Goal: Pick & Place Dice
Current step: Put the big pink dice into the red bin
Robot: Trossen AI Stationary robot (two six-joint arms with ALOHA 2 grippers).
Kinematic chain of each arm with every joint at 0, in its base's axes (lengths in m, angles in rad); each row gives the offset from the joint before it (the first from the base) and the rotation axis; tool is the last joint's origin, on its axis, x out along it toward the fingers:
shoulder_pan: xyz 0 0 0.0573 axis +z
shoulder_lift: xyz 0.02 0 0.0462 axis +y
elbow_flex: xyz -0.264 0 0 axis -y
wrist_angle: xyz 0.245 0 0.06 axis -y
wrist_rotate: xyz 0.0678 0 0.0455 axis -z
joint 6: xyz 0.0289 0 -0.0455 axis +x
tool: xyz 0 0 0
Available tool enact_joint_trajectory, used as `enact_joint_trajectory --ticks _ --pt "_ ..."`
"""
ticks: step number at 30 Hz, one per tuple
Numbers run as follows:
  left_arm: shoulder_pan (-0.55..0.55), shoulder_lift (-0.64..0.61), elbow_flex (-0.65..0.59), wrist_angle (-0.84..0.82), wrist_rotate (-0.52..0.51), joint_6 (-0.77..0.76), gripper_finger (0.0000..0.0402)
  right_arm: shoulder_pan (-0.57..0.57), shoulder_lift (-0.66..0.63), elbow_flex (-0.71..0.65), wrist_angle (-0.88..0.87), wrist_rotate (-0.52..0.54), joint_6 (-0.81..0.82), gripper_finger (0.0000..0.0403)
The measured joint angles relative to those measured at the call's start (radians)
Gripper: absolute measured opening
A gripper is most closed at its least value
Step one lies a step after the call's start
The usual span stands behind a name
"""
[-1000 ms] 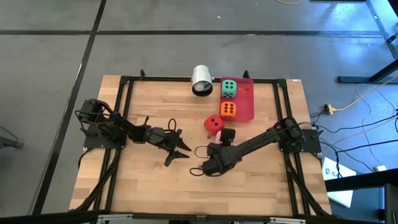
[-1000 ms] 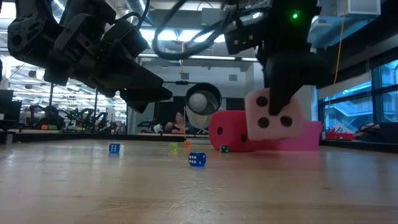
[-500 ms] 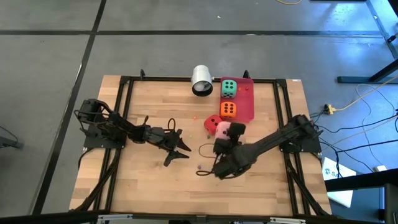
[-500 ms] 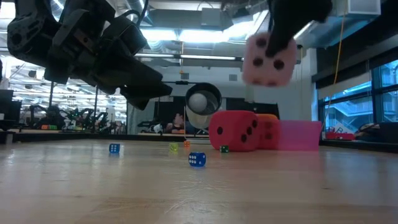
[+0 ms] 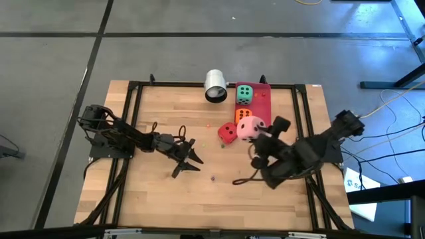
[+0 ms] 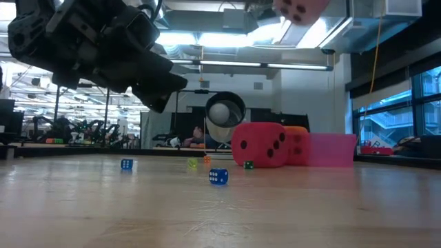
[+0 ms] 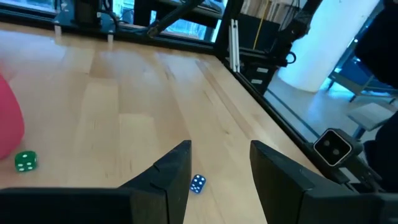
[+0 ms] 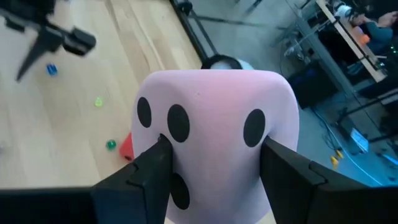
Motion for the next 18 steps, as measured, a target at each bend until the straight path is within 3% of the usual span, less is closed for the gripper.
enact_joint_trajectory --ticks 9,18 --pt "0.002 -0.003 0.0 0.015 0.004 0.015 0.0157 0.06 -0.066 0.0 0.0 0.062 0.004 0.0203" --pt "0.002 -0.055 0.0 0.028 0.07 0.019 0.0157 0.128 -0.134 0.0 -0.001 0.147 0.029 0.0203"
